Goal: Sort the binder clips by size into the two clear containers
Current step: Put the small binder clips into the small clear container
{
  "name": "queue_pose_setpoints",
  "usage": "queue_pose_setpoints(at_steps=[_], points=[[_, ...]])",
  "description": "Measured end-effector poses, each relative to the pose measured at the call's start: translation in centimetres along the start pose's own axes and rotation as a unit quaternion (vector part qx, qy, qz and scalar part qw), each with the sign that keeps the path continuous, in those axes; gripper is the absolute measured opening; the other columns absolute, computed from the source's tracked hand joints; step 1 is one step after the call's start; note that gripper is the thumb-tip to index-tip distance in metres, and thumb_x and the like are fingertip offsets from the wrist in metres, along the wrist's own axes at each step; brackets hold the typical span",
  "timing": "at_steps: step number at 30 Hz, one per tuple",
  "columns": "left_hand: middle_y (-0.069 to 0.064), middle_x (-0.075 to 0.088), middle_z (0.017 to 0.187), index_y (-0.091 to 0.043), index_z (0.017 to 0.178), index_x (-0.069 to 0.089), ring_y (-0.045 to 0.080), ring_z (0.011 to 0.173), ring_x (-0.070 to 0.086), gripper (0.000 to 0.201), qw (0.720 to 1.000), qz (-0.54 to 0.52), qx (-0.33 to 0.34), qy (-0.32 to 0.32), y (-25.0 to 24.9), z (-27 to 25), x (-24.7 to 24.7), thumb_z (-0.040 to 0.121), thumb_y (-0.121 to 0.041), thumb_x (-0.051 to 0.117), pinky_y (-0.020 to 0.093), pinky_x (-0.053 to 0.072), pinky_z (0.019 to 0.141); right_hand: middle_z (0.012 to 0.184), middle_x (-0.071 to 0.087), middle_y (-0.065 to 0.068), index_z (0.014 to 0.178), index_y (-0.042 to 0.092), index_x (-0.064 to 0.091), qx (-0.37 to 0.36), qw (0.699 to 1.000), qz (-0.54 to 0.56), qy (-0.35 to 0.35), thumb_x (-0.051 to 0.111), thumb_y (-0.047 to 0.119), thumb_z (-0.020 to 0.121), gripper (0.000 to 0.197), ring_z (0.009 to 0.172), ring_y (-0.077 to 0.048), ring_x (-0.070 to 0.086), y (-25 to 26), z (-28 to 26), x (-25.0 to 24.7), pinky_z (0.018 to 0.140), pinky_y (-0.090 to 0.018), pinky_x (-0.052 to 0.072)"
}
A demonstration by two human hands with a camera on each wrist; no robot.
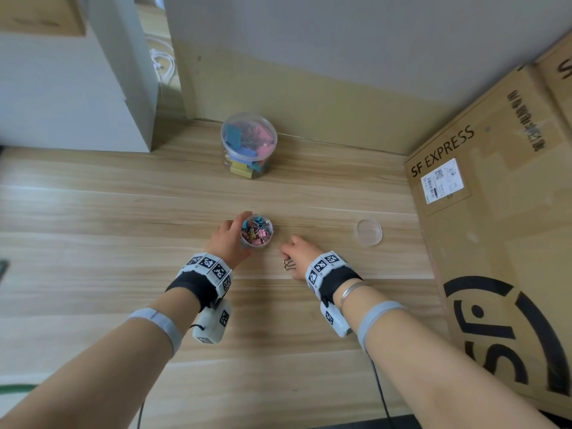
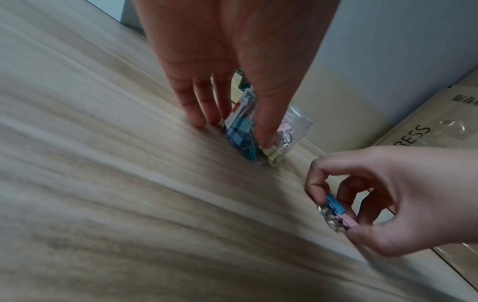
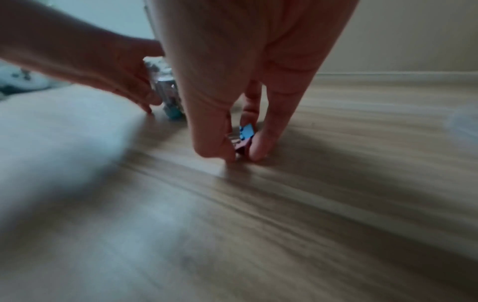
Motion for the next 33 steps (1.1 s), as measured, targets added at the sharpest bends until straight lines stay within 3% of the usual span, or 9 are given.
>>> queue_pose_setpoints(at_steps=[3,8,11,15,17,20,23,25,33], points=[[0.018,0.048,0.130,-0.029,0.140,0.028,0.039,0.116,0.048,0.079,1.000,0.002,-0.003,0.001,0.1,0.1,0.0,0.074,-0.022,0.071,0.044,0.042,0.098,0.126,0.043,-0.015,0.118,0.013,0.050,0.015,1.000,-0.002,-0.009,0.059,0.008,0.083,0.037,0.089,-0.029,0.053,0.1,0.2,0.0,0.076,-0.036,0.048],[0.017,0.049,0.130,-0.029,0.140,0.028,0.039,0.117,0.047,0.079,1.000,0.002,0.001,0.002,0.3,0.2,0.1,0.074,-0.022,0.071,0.044,0.041,0.098,0.096,0.041,-0.001,0.085,0.008,0.062,0.013,0.994,0.054,-0.092,0.062,0.003,0.078,0.009,0.081,-0.022,0.052,-0.3,0.5,-3.0,0.070,-0.030,0.047],[0.017,0.049,0.130,-0.029,0.139,0.028,0.038,0.117,0.048,0.079,1.000,0.002,0.001,0.001,0.4,0.3,0.2,0.073,-0.022,0.071,0.044,0.041,0.097,0.096,0.041,0.001,0.092,0.012,0.062,0.021,0.989,0.087,-0.114,0.071,0.011,0.074,0.021,0.080,-0.020,0.050,-1.0,0.6,-4.2,0.069,-0.029,0.046],[0.017,0.049,0.130,-0.029,0.139,0.029,0.038,0.117,0.048,0.080,1.000,-0.002,0.003,0.004,0.5,0.4,0.2,0.073,-0.020,0.072,0.045,0.042,0.098,0.124,0.040,-0.004,0.123,0.025,0.049,0.028,0.997,0.058,-0.039,0.080,0.026,0.067,0.064,0.112,-0.025,0.044,-1.6,0.9,-2.6,0.095,-0.037,0.046],[0.017,0.049,0.129,-0.029,0.139,0.029,0.039,0.116,0.048,0.080,1.000,-0.003,0.003,0.004,0.5,0.4,0.2,0.073,-0.020,0.072,0.045,0.042,0.097,0.127,0.043,-0.006,0.121,0.022,0.052,0.015,0.998,0.048,-0.028,0.076,0.025,0.073,0.054,0.115,-0.027,0.045,-1.2,0.9,-1.5,0.096,-0.037,0.045],[0.017,0.050,0.127,-0.029,0.139,0.030,0.038,0.116,0.049,0.079,1.000,-0.001,0.005,0.001,0.5,0.5,0.2,0.073,-0.021,0.072,0.045,0.044,0.095,0.118,0.050,-0.009,0.108,0.011,0.061,-0.029,0.996,0.057,-0.063,0.064,0.016,0.084,0.025,0.104,-0.026,0.054,-0.1,0.8,-1.1,0.085,-0.030,0.045],[0.017,0.050,0.127,-0.028,0.139,0.030,0.038,0.115,0.048,0.079,1.000,-0.001,0.003,0.002,0.5,0.5,0.2,0.072,-0.021,0.072,0.045,0.044,0.095,0.114,0.051,-0.010,0.099,0.008,0.064,-0.037,0.996,0.043,-0.063,0.061,0.008,0.083,0.016,0.092,-0.024,0.055,0.3,0.9,-1.0,0.078,-0.031,0.048],[0.016,0.050,0.128,-0.029,0.139,0.030,0.037,0.116,0.048,0.079,1.000,-0.003,0.005,0.003,0.5,0.6,0.3,0.072,-0.021,0.072,0.045,0.044,0.096,0.114,0.050,-0.010,0.097,0.008,0.063,-0.034,0.997,0.036,-0.058,0.062,0.005,0.082,0.016,0.086,-0.021,0.052,0.3,1.0,-1.0,0.075,-0.030,0.047],[0.016,0.049,0.129,-0.029,0.139,0.030,0.037,0.117,0.047,0.080,1.000,0.003,0.006,0.003,0.8,0.8,0.4,0.071,-0.019,0.071,0.046,0.043,0.098,0.123,0.042,-0.008,0.116,0.014,0.055,-0.063,0.998,0.008,-0.011,0.068,0.016,0.077,0.041,0.103,-0.027,0.051,0.2,0.7,-0.4,0.090,-0.034,0.046]])
Point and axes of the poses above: each hand's wrist, its own z-axis towards the middle knuckle, its own x-axis out of the palm, y = z × x, the point moved 6 cm from there along z, towards the middle knuckle
